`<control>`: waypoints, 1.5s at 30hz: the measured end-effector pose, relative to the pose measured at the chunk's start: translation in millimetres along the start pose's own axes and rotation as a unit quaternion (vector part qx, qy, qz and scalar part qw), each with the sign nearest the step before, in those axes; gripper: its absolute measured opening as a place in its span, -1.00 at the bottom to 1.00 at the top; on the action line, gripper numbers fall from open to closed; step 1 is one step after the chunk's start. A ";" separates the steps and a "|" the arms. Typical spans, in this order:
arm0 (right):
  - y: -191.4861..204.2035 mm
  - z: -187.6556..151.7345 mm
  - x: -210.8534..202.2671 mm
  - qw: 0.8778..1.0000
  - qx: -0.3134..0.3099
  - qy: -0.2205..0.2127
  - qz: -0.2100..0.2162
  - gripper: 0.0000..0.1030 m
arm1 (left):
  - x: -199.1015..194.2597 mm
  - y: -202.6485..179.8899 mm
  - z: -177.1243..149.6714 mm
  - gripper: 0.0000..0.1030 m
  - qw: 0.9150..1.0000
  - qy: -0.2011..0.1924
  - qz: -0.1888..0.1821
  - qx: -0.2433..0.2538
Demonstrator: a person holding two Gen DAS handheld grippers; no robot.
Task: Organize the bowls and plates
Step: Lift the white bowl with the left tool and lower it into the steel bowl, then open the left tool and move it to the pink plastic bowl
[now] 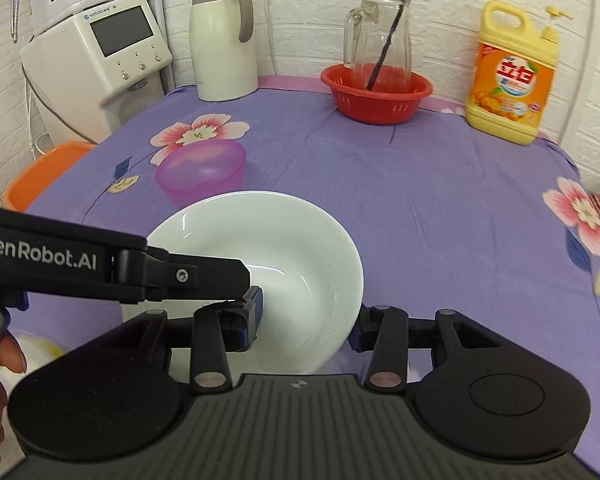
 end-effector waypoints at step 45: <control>3.7 -146.7 -81.3 0.995 0.064 -0.076 -0.008 1.00 | -35.0 -35.0 -112.9 0.51 0.990 -0.008 0.032 0.136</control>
Point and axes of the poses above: each gripper's, at about its wrist camera, not at the fingertips, and x roughly the way its jaws point, y to its left, z to its top, the point moved 7 cm from there along x, roughly the way its jaws point, and after that the axes turned 14 degrees about y, right-handed, at the moved point
